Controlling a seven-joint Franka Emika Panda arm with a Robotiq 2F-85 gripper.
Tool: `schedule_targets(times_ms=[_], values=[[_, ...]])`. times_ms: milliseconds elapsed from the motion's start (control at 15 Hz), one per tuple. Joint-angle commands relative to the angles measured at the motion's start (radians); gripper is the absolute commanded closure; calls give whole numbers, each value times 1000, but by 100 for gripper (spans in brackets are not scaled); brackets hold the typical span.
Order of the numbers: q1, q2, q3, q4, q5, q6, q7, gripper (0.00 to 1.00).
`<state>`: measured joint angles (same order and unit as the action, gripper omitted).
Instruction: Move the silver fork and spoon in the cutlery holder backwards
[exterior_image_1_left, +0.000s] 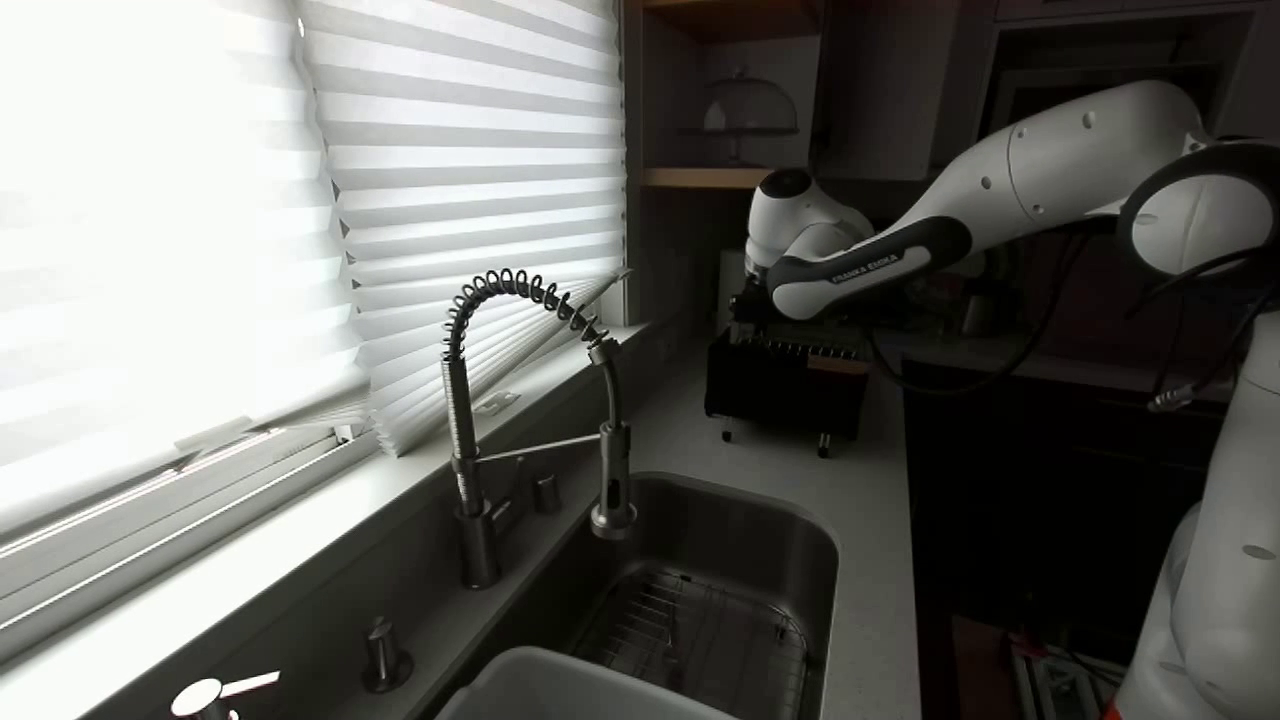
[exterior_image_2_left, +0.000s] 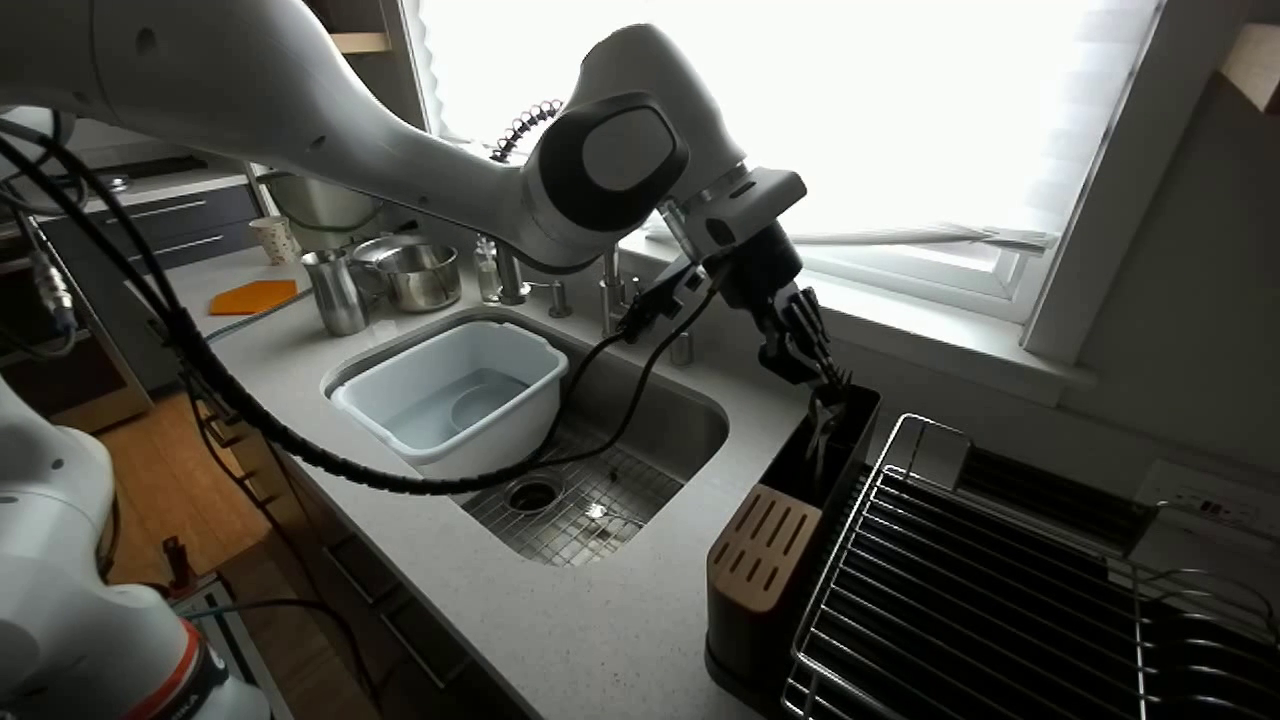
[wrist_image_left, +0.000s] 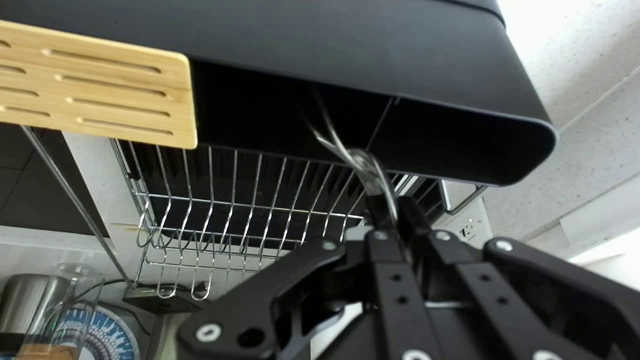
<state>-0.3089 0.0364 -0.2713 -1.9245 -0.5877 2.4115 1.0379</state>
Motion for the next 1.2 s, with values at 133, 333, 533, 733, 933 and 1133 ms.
schedule_targets(times_ms=[133,333,533,733,933,1133], values=[[5,-114,-9,-49,8,16,-40,98],[-4,-166,-4,-57,19,36,-50,98],[-11,-203,1,-59,28,75,-42,98],[-18,-223,6,-68,44,140,-35,98],[-22,-226,13,-76,80,198,-21,98],[-33,-208,22,-79,114,261,30,98]])
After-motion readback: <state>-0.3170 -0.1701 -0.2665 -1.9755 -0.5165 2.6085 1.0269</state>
